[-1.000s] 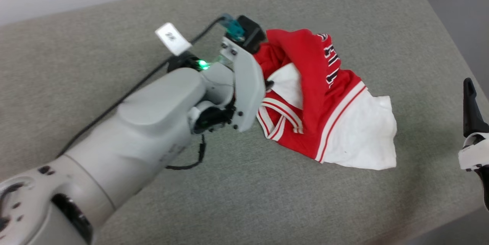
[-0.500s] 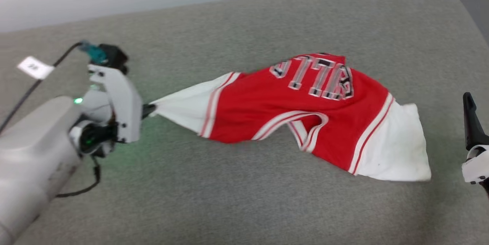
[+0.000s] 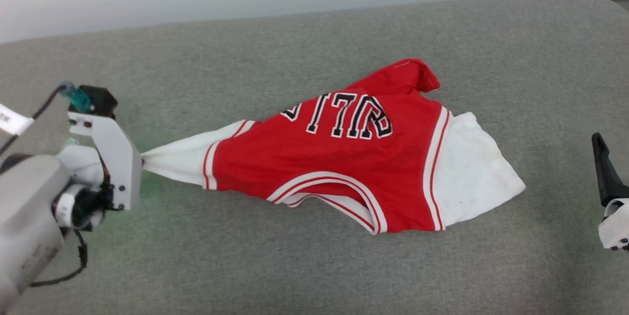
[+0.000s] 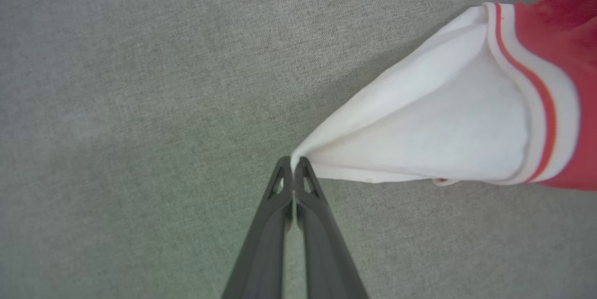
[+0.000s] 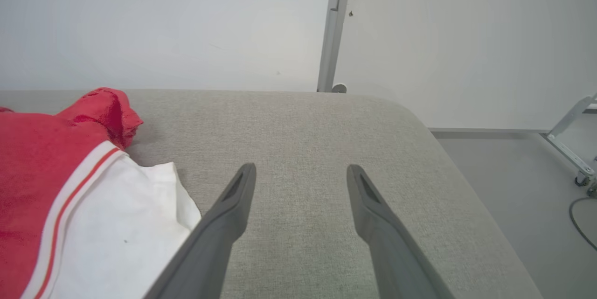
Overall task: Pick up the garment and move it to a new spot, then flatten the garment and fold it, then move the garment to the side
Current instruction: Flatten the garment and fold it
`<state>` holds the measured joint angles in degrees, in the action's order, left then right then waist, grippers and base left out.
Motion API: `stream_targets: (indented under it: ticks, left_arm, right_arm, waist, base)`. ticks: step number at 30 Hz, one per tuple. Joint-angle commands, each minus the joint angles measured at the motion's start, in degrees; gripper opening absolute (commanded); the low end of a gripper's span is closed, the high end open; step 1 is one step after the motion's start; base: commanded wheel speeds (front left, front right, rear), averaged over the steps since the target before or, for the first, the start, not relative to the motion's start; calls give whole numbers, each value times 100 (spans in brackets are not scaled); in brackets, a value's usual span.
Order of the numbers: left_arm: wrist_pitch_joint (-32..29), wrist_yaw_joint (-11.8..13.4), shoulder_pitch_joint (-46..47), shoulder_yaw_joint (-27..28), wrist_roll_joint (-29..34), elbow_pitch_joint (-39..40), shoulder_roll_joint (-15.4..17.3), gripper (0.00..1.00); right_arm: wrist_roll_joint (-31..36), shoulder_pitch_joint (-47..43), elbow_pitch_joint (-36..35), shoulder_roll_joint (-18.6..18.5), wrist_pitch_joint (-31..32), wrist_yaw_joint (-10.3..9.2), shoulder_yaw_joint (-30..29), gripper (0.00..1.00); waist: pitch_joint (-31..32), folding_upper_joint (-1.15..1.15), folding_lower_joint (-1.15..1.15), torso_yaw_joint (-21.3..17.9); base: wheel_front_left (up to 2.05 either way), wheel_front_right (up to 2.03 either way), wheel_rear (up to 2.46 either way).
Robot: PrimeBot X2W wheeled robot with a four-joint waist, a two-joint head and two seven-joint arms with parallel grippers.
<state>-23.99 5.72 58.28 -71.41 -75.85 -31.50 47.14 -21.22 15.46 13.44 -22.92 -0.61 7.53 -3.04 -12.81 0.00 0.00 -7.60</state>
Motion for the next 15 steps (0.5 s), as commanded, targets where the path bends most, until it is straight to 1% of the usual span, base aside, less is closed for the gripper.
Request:
stream_targets:
  ticks: [1, 3, 6, 7, 8, 9, 10, 13, 15]
  left_arm:
    - [34, 52, -88, 3, -15, 22, -10, 0]
    - [99, 154, -188, -18, 62, 77, 11, 0]
    - [283, 205, -310, 49, -7, 186, -68, 0]
    - [382, 211, -360, 76, -16, 213, -92, 16]
    - [544, 256, -393, 132, -18, 221, -104, 24]
    - [722, 304, -443, 215, -69, 213, -124, 81]
    - [898, 334, -513, 260, -88, 224, -165, 100]
    - [1430, 418, -705, 396, -79, 281, -236, 100]
    - [1818, 475, -858, 492, -89, 357, -258, 100]
  right_arm:
    - [8, -45, -42, -24, 2, -8, 29, 100]
    - [15, -92, -95, -77, 60, -8, 91, 100]
    - [33, -94, -199, -174, 145, -8, 236, 100]
    - [42, -99, -238, -213, 163, -8, 311, 100]
    - [42, -108, -283, -262, 202, -8, 403, 100]
    - [30, -116, -320, -307, 230, -8, 485, 100]
    - [50, -123, -365, -371, 254, -8, 568, 100]
    - [48, -111, -500, -510, 368, -8, 840, 100]
    - [64, -91, -589, -684, 488, -8, 1071, 100]
  waist:
    - [67, 0, 0, 87]
    - [111, 0, 0, 157]
    - [171, 0, 0, 284]
    - [198, 0, 0, 325]
    - [215, 0, 0, 367]
    - [235, 0, 0, 406]
    - [257, 0, 0, 450]
    - [304, 0, 0, 574]
    - [322, 0, 0, 654]
  base:
    - [0, 0, 0]
    - [0, 0, 0]
    - [0, 0, 0]
    - [0, 0, 0]
    - [0, 0, 0]
    - [0, 0, 0]
    - [0, 0, 0]
    - [0, 0, 0]
    - [0, 0, 0]
